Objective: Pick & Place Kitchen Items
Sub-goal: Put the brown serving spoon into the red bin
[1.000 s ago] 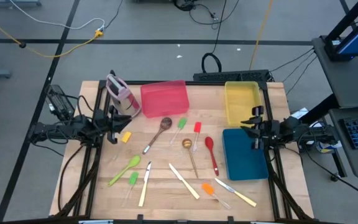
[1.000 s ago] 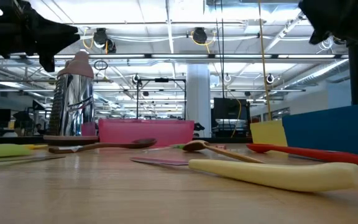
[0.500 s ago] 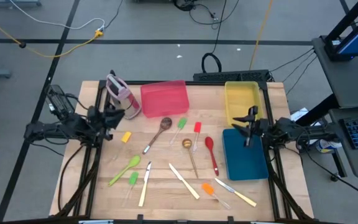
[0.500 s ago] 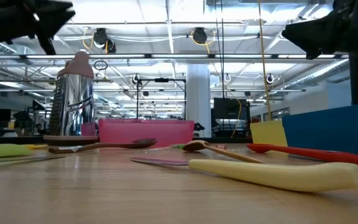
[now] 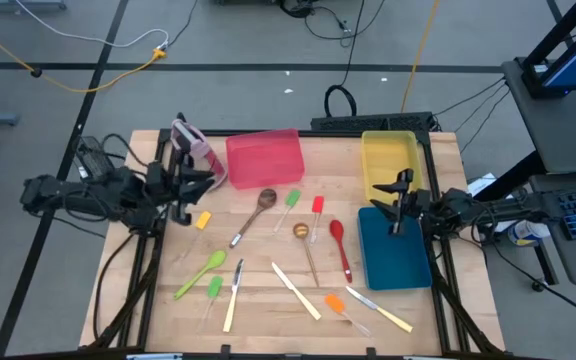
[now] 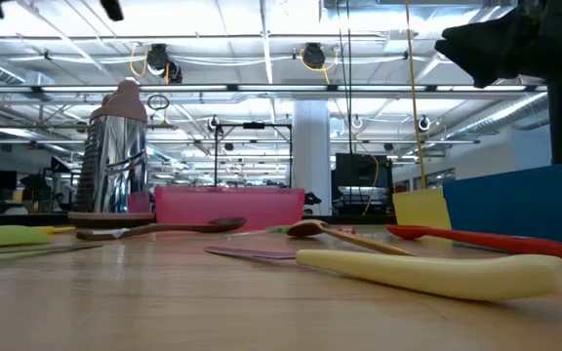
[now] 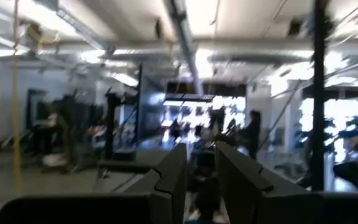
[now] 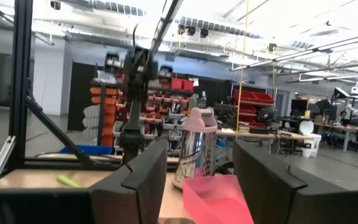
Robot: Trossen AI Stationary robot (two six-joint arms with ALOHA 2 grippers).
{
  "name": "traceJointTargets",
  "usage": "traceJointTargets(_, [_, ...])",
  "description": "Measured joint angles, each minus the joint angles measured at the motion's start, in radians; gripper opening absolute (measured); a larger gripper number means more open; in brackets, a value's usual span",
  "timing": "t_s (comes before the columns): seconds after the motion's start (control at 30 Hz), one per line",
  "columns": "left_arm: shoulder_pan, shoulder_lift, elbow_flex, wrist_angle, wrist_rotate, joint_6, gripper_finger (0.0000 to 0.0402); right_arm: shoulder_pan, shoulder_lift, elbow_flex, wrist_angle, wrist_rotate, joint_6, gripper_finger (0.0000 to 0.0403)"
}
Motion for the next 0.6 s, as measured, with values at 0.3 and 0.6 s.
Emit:
traceJointTargets(0.3, [-0.077, 0.234, 0.263, -0.329, -0.244, -0.008, 0.0088, 0.000, 0.016, 0.000, 0.000, 0.055, -0.023, 0.0170])
traceJointTargets(0.6, [-0.128, 0.384, 0.318, -0.393, -0.328, -0.038, 0.0088, 0.000, 0.016, 0.000, 0.000, 0.055, -0.036, 0.0169])
